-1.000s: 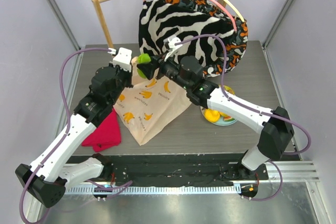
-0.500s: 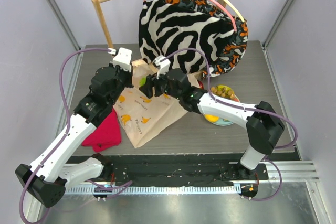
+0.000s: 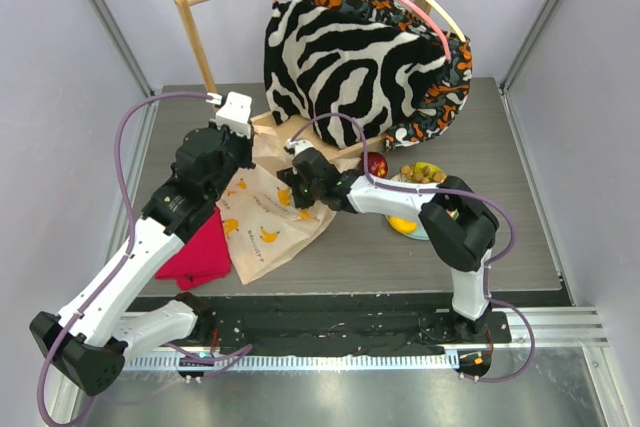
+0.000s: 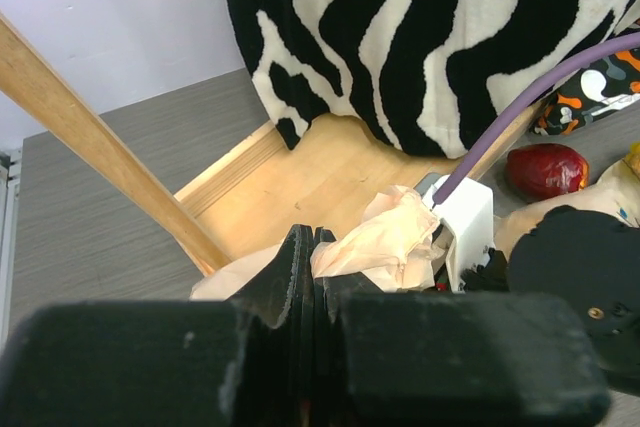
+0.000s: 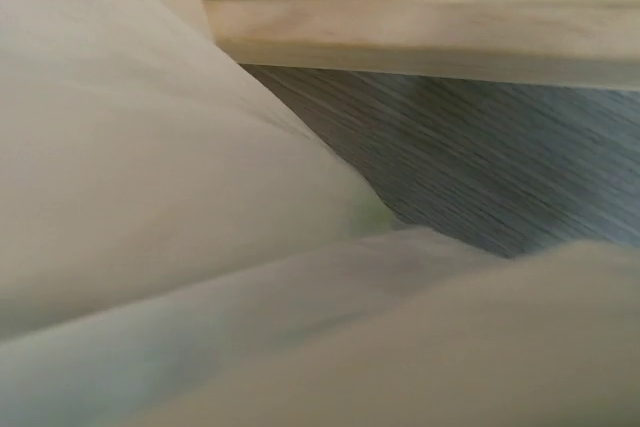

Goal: Place the fruits into the plastic bag

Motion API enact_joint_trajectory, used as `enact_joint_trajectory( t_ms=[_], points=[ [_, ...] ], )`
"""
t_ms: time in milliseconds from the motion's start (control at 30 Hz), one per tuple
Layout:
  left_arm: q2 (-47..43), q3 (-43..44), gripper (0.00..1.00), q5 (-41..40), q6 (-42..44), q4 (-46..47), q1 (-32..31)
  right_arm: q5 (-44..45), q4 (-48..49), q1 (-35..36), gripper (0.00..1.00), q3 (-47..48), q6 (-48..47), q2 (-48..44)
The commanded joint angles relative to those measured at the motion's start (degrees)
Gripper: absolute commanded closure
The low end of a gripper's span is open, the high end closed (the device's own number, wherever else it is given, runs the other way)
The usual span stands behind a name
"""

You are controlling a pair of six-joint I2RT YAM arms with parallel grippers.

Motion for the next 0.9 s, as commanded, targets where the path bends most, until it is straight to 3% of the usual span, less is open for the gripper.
enact_joint_trajectory(
  t_ms=[0, 133, 167, 233, 267, 333, 367, 533, 867],
  points=[
    [-0.67, 0.10, 1.00, -0.49, -0.12, 3.79, 0.11, 2.30, -2.50, -0.89, 0.99, 2.76, 1.96, -0.81],
    [-0.14, 0.27, 1.00, 0.22, -0.12, 3.61, 0.11, 3.27, -2.50, -0.89, 0.89, 2.15, 0.21, -3.53],
    [0.12, 0.27, 1.00, 0.39, -0.12, 3.53, 0.11, 3.36, -2.50, -0.97, 0.76, 2.15, -0.06, -4.15],
    [0.21, 0.45, 1.00, 0.66, -0.12, 3.35, 0.20, 3.36, -2.50, -0.89, 0.62, 1.97, -0.76, -5.81],
    [0.38, 0.45, 1.00, 0.57, -0.12, 3.35, 0.20, 3.45, -2.50, -0.89, 0.47, 1.80, -0.94, -6.35],
    [0.56, 0.36, 1.00, 0.74, -0.12, 3.35, 0.20, 3.53, -2.41, -0.89, 0.28, 1.62, -1.20, -7.57],
    [0.56, 0.45, 1.00, 0.83, -0.12, 3.26, 0.11, 3.36, -2.41, -0.89, 0.24, 1.62, -1.29, -7.93],
    [0.91, 0.62, 1.00, 1.36, -0.12, 3.00, 0.11, 2.66, -1.45, -1.32, 0.13, 1.44, -0.86, -10.47],
    [1.44, 0.80, 1.00, 1.89, -1.52, 2.74, 0.19, 1.51, 13.13, -3.61, 0.11, -7.25, 6.26, -20.23]
  ],
)
